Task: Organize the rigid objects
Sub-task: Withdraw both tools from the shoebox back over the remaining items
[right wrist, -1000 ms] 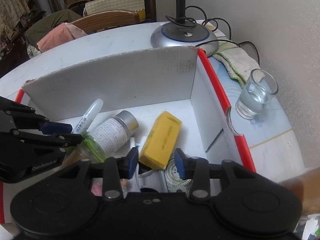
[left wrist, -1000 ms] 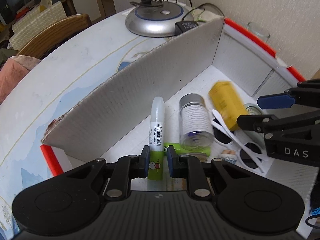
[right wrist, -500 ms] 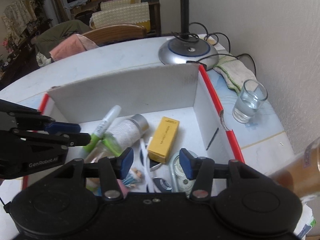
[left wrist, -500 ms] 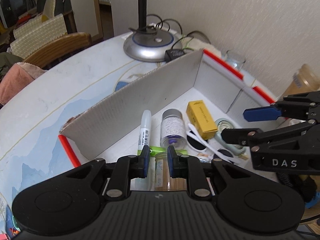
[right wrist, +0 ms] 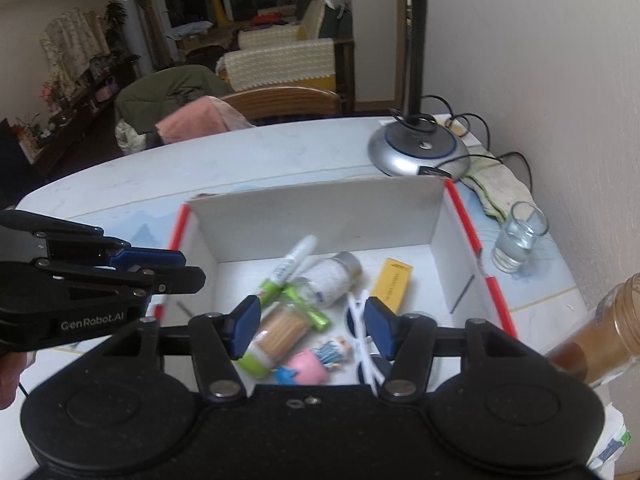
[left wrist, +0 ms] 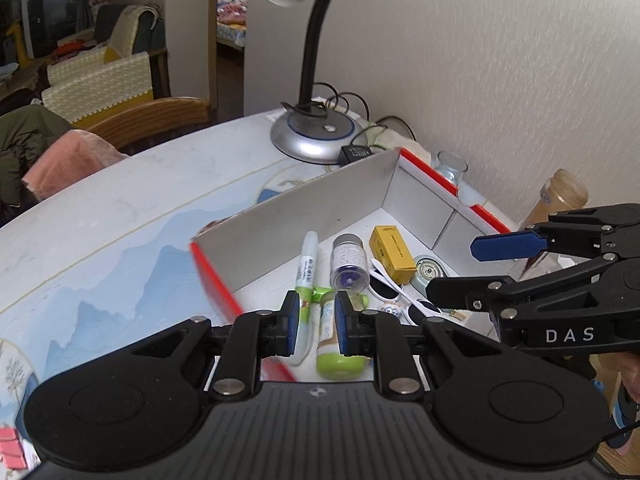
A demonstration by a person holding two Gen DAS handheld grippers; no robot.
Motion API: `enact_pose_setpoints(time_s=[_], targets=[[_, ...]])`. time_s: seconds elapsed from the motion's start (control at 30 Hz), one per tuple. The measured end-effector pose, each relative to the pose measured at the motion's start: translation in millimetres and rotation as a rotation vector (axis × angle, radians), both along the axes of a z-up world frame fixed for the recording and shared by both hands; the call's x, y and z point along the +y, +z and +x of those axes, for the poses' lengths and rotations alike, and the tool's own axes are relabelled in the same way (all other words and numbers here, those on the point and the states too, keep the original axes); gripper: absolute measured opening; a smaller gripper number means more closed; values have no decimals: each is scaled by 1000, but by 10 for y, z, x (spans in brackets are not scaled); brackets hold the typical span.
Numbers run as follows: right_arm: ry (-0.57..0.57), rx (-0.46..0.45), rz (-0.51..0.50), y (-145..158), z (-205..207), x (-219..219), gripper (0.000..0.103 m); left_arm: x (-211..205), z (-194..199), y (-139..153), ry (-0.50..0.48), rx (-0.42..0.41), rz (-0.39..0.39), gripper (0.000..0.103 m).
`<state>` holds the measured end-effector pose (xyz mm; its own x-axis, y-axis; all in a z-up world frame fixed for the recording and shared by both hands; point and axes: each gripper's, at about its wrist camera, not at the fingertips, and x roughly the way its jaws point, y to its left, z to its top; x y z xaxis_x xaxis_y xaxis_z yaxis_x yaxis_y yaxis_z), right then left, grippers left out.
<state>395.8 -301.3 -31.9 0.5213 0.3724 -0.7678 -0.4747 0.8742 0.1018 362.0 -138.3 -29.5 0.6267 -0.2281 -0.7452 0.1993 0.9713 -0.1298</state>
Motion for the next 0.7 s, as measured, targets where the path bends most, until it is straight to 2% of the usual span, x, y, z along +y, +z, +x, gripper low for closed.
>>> enact_pose_setpoints(time_s=[0.3,0.57,0.6,0.7], targets=[[68,-32,32,194,-379,286,68,431,-494,143,70,-60,-8,18],[122,-39,47,237,-688,656,76,932,-968,176,147,-92,-25,18],[128,-40,45,237,-719,710,76,995,-1029,173,156,-94,-22,20],[153,-42,40,228,-822,872,78,1183,-1206,165,184,-104,-22,35]])
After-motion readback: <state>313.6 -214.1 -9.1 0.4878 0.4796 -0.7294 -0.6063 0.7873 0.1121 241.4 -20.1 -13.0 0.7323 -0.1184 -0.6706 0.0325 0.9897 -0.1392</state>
